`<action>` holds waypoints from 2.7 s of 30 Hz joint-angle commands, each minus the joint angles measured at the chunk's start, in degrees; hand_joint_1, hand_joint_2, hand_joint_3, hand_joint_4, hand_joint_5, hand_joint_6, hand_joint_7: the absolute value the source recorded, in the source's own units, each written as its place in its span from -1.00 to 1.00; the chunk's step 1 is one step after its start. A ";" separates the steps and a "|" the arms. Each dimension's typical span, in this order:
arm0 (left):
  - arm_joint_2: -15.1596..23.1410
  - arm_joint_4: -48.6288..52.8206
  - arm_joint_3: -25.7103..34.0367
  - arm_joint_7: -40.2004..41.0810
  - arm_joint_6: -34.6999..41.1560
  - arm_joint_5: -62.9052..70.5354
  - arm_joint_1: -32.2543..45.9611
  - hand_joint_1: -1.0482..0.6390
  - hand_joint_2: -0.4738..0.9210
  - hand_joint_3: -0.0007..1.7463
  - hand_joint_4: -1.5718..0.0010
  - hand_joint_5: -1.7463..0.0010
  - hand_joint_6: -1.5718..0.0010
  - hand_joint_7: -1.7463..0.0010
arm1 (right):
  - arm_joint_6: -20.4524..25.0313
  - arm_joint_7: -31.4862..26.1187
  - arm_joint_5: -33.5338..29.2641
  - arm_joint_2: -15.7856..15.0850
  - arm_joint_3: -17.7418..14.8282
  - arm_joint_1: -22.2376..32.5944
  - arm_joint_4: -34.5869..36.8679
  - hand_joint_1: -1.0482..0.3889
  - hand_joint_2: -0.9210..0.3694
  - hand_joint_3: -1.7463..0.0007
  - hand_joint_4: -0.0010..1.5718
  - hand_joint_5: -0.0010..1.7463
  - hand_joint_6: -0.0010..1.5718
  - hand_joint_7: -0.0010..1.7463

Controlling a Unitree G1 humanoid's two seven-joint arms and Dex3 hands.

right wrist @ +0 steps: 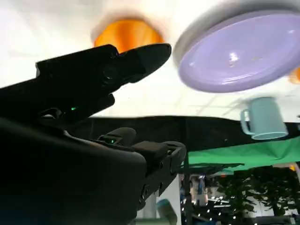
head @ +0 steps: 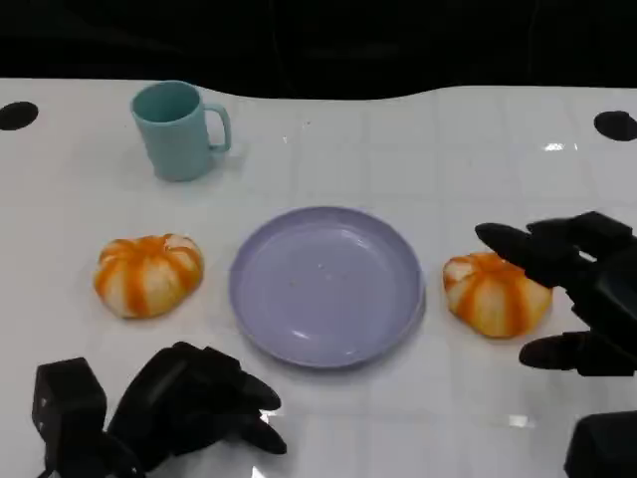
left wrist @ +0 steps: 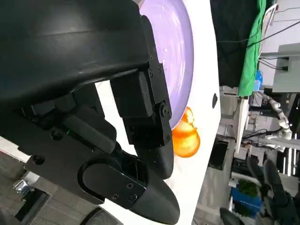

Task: Grasp the bread from the table and place it into the plate.

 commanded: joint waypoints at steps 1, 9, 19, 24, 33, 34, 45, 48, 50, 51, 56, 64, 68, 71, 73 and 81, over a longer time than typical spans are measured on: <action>0.90 0.37 0.24 0.23 -0.87 0.18 -0.30 -1.00 0.80 -0.99 -1.00 0.79 -0.97 0.99 | 4.48 -0.68 -6.52 -0.96 2.54 -1.35 -2.04 -0.53 -0.92 0.99 -0.89 -0.58 -0.75 -0.98; 0.75 0.26 0.22 0.44 -0.75 0.37 -0.24 -1.00 0.79 -1.00 -1.00 0.78 -0.98 0.99 | 9.31 -2.61 -12.22 0.12 8.87 -7.22 4.21 -0.47 -0.85 1.00 -0.80 -0.58 -0.68 -0.97; 0.68 0.22 0.22 0.73 -1.25 0.50 -0.01 -1.00 0.80 -0.99 -1.00 0.78 -0.97 1.00 | 13.30 -3.70 -13.65 1.82 15.57 -13.23 12.63 -0.43 -0.81 1.00 -0.78 -0.62 -0.66 -0.98; 0.71 -0.46 0.10 1.26 -1.04 0.78 0.37 -1.00 0.80 -1.00 -1.00 0.78 -0.98 0.99 | 14.31 -5.14 -13.32 2.71 18.16 -15.88 17.93 -0.42 -0.81 1.00 -0.77 -0.64 -0.65 -0.99; 0.66 -0.82 0.12 0.62 -0.74 0.15 0.63 -1.00 0.80 -1.00 -1.00 0.77 -0.98 0.99 | 16.04 -7.61 -13.52 3.57 21.45 -20.03 28.12 -0.39 -0.81 1.00 -0.75 -0.70 -0.64 -0.99; 0.66 -0.88 0.14 0.61 -0.63 0.08 0.70 -1.00 0.79 -1.00 -1.00 0.77 -0.98 0.99 | 16.26 -8.05 -13.53 3.67 21.84 -20.65 29.61 -0.38 -0.82 0.99 -0.75 -0.71 -0.65 -1.00; 0.92 -2.74 -0.15 1.16 0.36 0.26 1.79 -1.00 0.78 -1.00 -1.00 0.76 -0.99 0.99 | 17.67 -10.68 -11.62 3.89 24.36 -24.90 40.04 -0.39 -0.88 0.99 -0.74 -0.79 -0.68 -1.00; 0.92 -2.98 -0.06 0.94 0.55 0.06 1.95 -1.00 0.78 -1.00 -1.00 0.75 -0.99 0.99 | 17.70 -10.98 -10.76 3.80 24.58 -25.42 41.68 -0.38 -0.88 0.99 -0.74 -0.80 -0.68 -1.00; 0.93 -2.95 -0.03 0.85 0.61 0.01 1.94 -1.00 0.78 -1.00 -1.00 0.75 -0.99 0.99 | 17.42 -11.35 -10.15 3.81 24.67 -25.76 42.80 -0.38 -0.88 1.00 -0.73 -0.81 -0.68 -1.00; 0.95 -2.94 -0.05 0.88 0.62 0.04 1.95 -1.00 0.78 -1.00 -1.00 0.75 -0.99 0.99 | 17.08 -11.82 -9.78 3.88 24.70 -26.00 43.67 -0.36 -0.89 0.99 -0.72 -0.82 -0.69 -1.00; 1.00 -2.72 -0.04 0.60 0.47 -0.05 1.85 -1.00 0.78 -1.00 -1.00 0.75 -0.99 0.99 | 13.17 -18.07 -6.51 5.00 24.14 -27.29 49.73 -0.10 -0.92 0.99 -0.53 -0.80 -0.56 -0.96; 0.83 -3.63 -0.27 1.06 0.63 0.10 2.43 -1.00 0.78 -1.00 -1.00 0.75 -0.99 0.99 | 6.49 -32.23 -5.85 7.03 25.73 -31.48 62.39 0.22 -1.00 0.87 0.04 0.42 0.30 -0.90; 0.75 -4.03 -0.33 1.25 1.00 0.05 2.63 -1.00 0.78 -1.00 -1.00 0.75 -0.99 0.99 | 4.48 -37.84 -6.29 7.50 27.17 -33.17 66.63 0.19 -1.00 0.81 0.09 0.89 0.45 -0.46; 0.75 -4.24 -0.34 1.11 1.25 -0.05 2.71 -1.00 0.77 -1.00 -1.00 0.74 -0.99 0.99 | 3.88 -42.30 -6.69 7.80 28.17 -33.85 68.38 0.22 -0.97 0.81 0.12 0.99 -0.04 0.71; 0.76 -4.42 -0.39 1.27 1.36 0.11 2.76 -1.00 0.77 -1.00 -1.00 0.74 -0.99 0.99 | 3.46 -44.19 -6.50 7.90 28.65 -34.17 68.99 0.23 -0.94 0.79 0.14 1.00 -0.14 0.93; 0.70 -4.30 -0.43 1.18 0.90 0.17 2.54 -1.00 0.79 -0.99 -0.99 0.74 -0.99 1.00 | 1.08 -49.32 -4.72 8.22 27.91 -34.79 68.53 0.19 -0.35 -0.02 0.12 1.00 -0.20 1.00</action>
